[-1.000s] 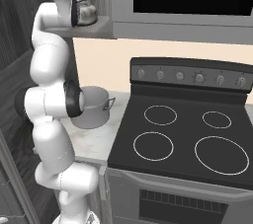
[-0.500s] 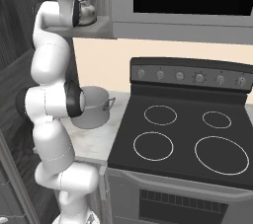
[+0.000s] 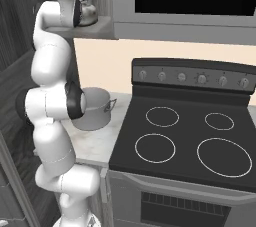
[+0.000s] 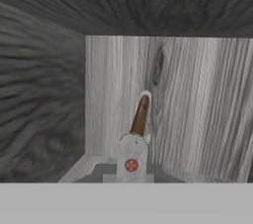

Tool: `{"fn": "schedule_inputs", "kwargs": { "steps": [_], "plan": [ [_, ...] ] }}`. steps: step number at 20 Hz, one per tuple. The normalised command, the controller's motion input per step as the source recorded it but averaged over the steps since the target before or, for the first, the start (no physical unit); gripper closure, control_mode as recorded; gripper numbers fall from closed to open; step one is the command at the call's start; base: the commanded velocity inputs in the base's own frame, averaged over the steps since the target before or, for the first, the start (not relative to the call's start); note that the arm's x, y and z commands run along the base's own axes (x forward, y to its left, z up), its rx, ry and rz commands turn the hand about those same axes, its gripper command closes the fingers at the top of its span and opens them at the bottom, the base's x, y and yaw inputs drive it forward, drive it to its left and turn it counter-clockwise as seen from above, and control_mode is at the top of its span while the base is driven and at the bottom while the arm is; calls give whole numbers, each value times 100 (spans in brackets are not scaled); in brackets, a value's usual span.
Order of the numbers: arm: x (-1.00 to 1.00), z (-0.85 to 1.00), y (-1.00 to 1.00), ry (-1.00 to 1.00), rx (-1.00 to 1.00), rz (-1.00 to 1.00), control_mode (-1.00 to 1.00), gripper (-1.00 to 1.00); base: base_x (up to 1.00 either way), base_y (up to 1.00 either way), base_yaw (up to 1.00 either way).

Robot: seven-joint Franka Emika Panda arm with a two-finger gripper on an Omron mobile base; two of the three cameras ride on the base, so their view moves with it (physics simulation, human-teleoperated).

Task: Pick the kettle from the cabinet and place it on a stove burner. Then pick the pot from the counter and place it on another stove burner. Finally, turn both burners on.

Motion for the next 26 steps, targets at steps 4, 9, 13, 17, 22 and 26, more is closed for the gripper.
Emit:
{"fn": "schedule_inputs", "kwargs": {
  "steps": [4, 9, 13, 17, 22, 26],
  "plan": [
    [-14, -2, 0, -2, 0, 0, -100, 100, 0, 0, 0],
    [-29, -5, 0, -1, 0, 0, -100, 100, 0, 0, 0],
    [-35, -1, -2, -2, 0, 0, -100, 100, 0, 0, 0],
    [-31, 0, -17, -5, 0, 0, -100, 100, 0, 0, 0],
    [-28, 0, -22, -8, 0, 1, -100, 100, 0, 0, 0],
    [-34, 0, -16, -6, 0, 1, -100, 100, 0, 0, 0]
  ]
}}
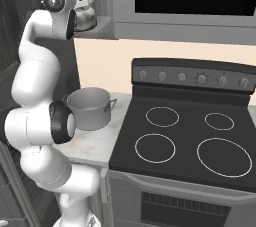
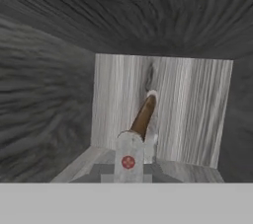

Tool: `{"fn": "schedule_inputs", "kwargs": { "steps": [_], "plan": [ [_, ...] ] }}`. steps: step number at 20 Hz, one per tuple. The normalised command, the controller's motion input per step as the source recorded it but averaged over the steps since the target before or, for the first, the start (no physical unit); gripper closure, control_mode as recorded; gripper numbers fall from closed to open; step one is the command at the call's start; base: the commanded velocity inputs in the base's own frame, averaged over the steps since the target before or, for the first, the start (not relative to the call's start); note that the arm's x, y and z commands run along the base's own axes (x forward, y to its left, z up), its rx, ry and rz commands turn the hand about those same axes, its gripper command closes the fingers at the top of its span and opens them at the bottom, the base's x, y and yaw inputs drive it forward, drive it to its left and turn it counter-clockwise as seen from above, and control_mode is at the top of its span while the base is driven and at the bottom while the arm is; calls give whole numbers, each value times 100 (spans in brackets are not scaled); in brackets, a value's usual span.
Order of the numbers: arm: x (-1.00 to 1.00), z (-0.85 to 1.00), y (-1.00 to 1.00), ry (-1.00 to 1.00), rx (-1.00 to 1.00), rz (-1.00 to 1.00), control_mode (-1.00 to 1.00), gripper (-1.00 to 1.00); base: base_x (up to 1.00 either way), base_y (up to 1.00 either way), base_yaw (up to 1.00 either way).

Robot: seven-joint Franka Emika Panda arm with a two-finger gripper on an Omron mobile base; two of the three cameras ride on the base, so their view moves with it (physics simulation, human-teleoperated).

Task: Pick the kettle from the cabinet and place it on a stove burner. Then pick the pot from the counter and place it on another stove burner. Finally, turn both burners on.

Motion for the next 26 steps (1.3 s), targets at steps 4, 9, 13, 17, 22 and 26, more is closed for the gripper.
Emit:
{"fn": "schedule_inputs", "kwargs": {
  "steps": [4, 9, 13, 17, 22, 26],
  "plan": [
    [-38, 0, -14, -4, 0, 3, -100, 100, 0, 0, 0],
    [-34, 0, -6, 0, 0, 4, -100, 100, 0, 0, 0],
    [-31, 2, -11, 0, 0, 6, -100, 100, 0, 0, 0],
    [-34, 3, -14, 0, 0, 6, -100, 100, 0, 0, 0],
    [-42, 3, -15, 0, 1, 7, -100, 100, 0, 0, 0],
    [-55, 3, -17, -3, 2, 8, -100, 100, 0, 0, 0]
  ]
}}
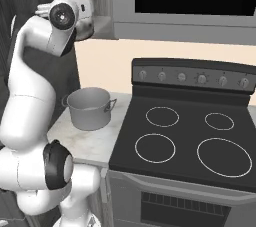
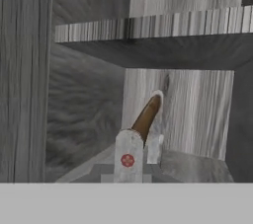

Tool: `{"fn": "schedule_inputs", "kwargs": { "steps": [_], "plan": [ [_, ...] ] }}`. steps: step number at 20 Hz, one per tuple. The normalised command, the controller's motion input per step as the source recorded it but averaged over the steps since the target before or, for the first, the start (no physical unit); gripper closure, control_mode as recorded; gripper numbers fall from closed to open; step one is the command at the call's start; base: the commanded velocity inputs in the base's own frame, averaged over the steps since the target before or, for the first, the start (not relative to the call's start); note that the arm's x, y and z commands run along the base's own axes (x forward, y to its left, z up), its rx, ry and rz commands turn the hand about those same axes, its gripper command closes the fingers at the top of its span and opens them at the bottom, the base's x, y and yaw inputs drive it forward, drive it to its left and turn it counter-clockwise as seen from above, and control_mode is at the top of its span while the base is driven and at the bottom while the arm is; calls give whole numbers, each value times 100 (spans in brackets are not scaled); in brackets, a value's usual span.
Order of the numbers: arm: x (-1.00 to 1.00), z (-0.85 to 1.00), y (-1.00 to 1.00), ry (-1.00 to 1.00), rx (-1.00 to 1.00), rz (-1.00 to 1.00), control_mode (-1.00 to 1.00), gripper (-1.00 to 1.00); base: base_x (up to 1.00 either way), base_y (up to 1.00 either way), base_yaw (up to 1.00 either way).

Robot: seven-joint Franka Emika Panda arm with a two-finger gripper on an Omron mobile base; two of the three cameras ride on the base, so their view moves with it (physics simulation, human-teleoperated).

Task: Pick the kettle from the cabinet and place it on a stove burner. Then pick the pot from the counter and place it on another stove burner. Finally, turn both burners on.

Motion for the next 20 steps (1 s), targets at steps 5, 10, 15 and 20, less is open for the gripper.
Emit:
{"fn": "schedule_inputs", "kwargs": {
  "steps": [5, 10, 15, 20],
  "plan": [
    [-59, 3, -14, -4, 1, 8, -100, 100, 0, 0, 0],
    [-65, 0, -12, -2, 0, 8, -100, 100, 0, 0, 0],
    [-77, 0, -19, -2, 0, 7, -100, 100, 0, 0, 0],
    [-83, 0, -27, -5, 0, 5, -100, 100, 0, 0, 0]
  ]
}}
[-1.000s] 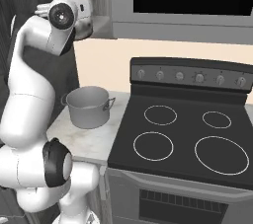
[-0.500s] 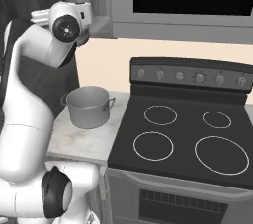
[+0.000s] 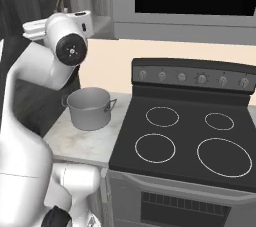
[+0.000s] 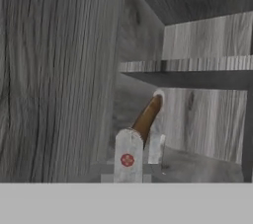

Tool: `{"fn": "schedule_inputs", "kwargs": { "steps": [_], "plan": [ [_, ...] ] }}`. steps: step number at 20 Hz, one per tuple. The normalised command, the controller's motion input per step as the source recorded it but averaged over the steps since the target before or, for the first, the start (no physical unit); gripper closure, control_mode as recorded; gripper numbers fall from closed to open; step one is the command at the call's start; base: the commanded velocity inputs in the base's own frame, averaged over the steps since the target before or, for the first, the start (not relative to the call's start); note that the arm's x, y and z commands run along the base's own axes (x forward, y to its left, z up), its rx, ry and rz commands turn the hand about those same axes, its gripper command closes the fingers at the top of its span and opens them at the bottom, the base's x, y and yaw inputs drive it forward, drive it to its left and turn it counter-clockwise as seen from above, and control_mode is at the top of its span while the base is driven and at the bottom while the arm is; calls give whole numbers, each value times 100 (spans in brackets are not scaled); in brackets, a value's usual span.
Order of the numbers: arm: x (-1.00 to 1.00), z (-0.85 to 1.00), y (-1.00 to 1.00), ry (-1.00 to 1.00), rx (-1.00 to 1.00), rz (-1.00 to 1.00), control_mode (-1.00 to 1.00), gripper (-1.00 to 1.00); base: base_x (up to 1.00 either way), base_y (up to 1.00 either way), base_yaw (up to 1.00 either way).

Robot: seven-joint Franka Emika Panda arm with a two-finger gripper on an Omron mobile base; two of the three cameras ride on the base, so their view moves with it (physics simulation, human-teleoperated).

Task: Pick the kettle from the cabinet and place it on a stove burner. Then pick the pot from the counter and place it on another stove burner. Finally, turn both burners on.

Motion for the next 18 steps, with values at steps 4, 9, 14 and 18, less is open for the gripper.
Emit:
{"fn": "schedule_inputs", "kwargs": {
  "steps": [4, 9, 14, 18],
  "plan": [
    [-78, 0, -33, -3, 0, 4, -100, 100, 0, 0, 0],
    [-65, -1, -34, 0, 0, 4, -100, 100, 0, 0, 0],
    [-41, -10, -15, 1, 0, 3, -100, 100, 0, 0, 0],
    [0, 0, 0, 0, 0, 0, -100, 100, 0, 0, 0]
  ]
}}
